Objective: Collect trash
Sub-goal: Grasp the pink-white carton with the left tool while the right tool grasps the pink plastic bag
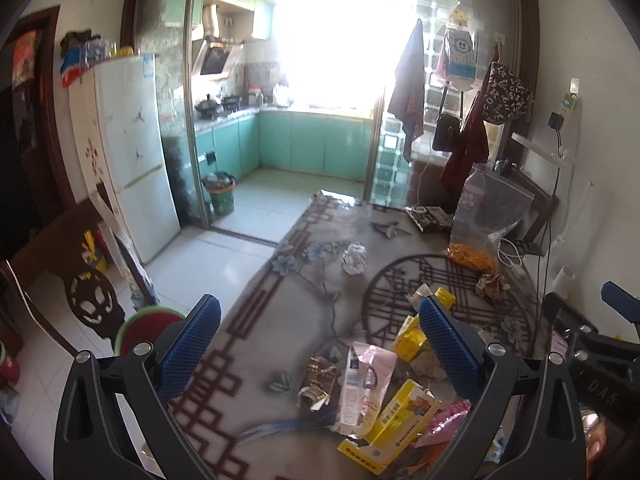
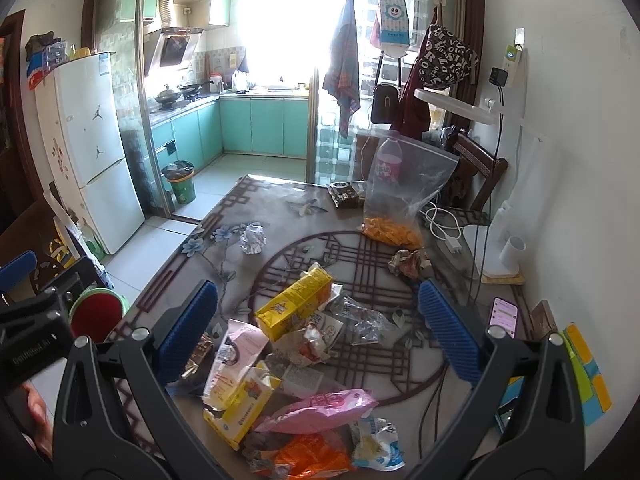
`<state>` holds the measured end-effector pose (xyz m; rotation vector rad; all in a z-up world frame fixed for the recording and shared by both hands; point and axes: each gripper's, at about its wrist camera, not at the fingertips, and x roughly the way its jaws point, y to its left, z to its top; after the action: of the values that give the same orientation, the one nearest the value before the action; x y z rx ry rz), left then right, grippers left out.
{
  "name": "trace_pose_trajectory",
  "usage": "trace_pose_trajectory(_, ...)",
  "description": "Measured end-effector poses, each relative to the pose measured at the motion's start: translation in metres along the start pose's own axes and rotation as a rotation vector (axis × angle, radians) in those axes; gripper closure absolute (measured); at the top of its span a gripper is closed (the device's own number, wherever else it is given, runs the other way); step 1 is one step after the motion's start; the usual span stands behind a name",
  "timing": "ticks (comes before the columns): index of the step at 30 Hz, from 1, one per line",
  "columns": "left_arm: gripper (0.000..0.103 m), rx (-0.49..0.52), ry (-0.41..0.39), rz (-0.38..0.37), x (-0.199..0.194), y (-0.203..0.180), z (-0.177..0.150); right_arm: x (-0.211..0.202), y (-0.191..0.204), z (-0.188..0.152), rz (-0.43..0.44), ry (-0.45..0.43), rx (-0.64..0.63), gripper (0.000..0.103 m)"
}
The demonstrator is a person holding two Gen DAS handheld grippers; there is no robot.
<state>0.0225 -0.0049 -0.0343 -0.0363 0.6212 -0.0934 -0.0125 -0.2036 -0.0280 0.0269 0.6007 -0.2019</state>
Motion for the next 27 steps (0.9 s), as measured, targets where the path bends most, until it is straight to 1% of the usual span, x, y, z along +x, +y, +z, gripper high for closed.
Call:
trace_pose_trajectory(1, 0.008, -0.011, 0.006, -0.007, 0.003, 0.003, -0.002, 0.002, -0.007, 0.000, 0.004, 0.001, 0.003, 0.003)
trace_pose_trajectory(3, 0.008, -0.052, -0.030, -0.021, 0.008, 0.012, -0.011, 0.010, -0.023, -0.004, 0.040, 0.018, 0.018, 0.003)
trace_pose_trajectory(4, 0.008, -0.067, -0.032, -0.022, 0.012, 0.016, -0.016, 0.016, -0.030, -0.005, 0.063, 0.040, 0.028, 0.003)
trace_pose_trajectory(6, 0.008, -0.060, 0.039, -0.023, 0.028, 0.018, -0.025, 0.036, -0.045, -0.016, 0.133, 0.125, 0.058, 0.003)
trace_pose_trajectory(7, 0.008, -0.044, 0.084, -0.040, 0.036, 0.018, -0.029, 0.049, -0.052, -0.026, 0.179, 0.175, 0.075, 0.003)
trace_pose_trajectory(8, 0.008, -0.015, 0.136, -0.056, 0.045, 0.016, -0.035, 0.058, -0.057, -0.034, 0.205, 0.212, 0.085, 0.003)
trace_pose_trajectory(9, 0.008, 0.015, 0.166, -0.054, 0.051, 0.013, -0.040, 0.073, -0.063, -0.049, 0.238, 0.277, 0.104, 0.003)
trace_pose_trajectory(10, 0.008, 0.047, 0.180, -0.040, 0.056, 0.010, -0.045, 0.082, -0.066, -0.060, 0.266, 0.317, 0.126, 0.003)
trace_pose_trajectory(11, 0.008, 0.082, 0.182, -0.022, 0.060, 0.006, -0.052, 0.096, -0.071, -0.075, 0.295, 0.379, 0.174, 0.003)
trace_pose_trajectory(12, 0.008, 0.110, 0.184, -0.020, 0.063, 0.001, -0.058, 0.110, -0.076, -0.091, 0.319, 0.439, 0.230, 0.003)
trace_pose_trajectory(13, 0.008, 0.129, 0.189, -0.037, 0.066, -0.003, -0.064, 0.120, -0.076, -0.102, 0.335, 0.473, 0.268, 0.003)
trace_pose_trajectory(14, 0.008, 0.150, 0.210, -0.075, 0.072, -0.009, -0.071, 0.129, -0.076, -0.113, 0.338, 0.510, 0.299, 0.003)
trace_pose_trajectory(15, 0.008, 0.159, 0.224, -0.094, 0.074, -0.012, -0.075, 0.138, -0.076, -0.122, 0.334, 0.549, 0.322, 0.003)
trace_pose_trajectory(16, 0.008, 0.179, 0.237, -0.128, 0.077, -0.017, -0.081, 0.149, -0.075, -0.135, 0.340, 0.595, 0.353, 0.003)
trace_pose_trajectory(18, 0.008, 0.212, 0.246, -0.156, 0.080, -0.023, -0.089, 0.161, -0.070, -0.147, 0.339, 0.643, 0.388, 0.003)
trace_pose_trajectory(20, 0.008, 0.241, 0.267, -0.188, 0.085, -0.032, -0.098, 0.169, -0.072, -0.154, 0.359, 0.668, 0.424, 0.007)
trace_pose_trajectory(21, 0.008, 0.251, 0.280, -0.206, 0.088, -0.037, -0.102, 0.173, -0.072, -0.156, 0.364, 0.675, 0.435, 0.014)
trace_pose_trajectory(22, 0.008, 0.259, 0.288, -0.216, 0.090, -0.041, -0.106, 0.176, -0.072, -0.158, 0.369, 0.681, 0.444, 0.030)
trace_pose_trajectory(23, 0.009, 0.276, 0.304, -0.230, 0.094, -0.046, -0.110, 0.177, -0.072, -0.159, 0.382, 0.685, 0.459, 0.037)
trace_pose_trajectory(24, 0.009, 0.291, 0.316, -0.237, 0.098, -0.050, -0.113, 0.176, -0.073, -0.160, 0.399, 0.685, 0.478, 0.051)
trace_pose_trajectory(26, 0.009, 0.315, 0.341, -0.254, 0.105, -0.060, -0.120, 0.174, -0.077, -0.158, 0.425, 0.680, 0.502, 0.056)
trace_pose_trajectory(27, 0.009, 0.324, 0.349, -0.269, 0.108, -0.064, -0.122, 0.169, -0.078, -0.155, 0.431, 0.661, 0.502, 0.057)
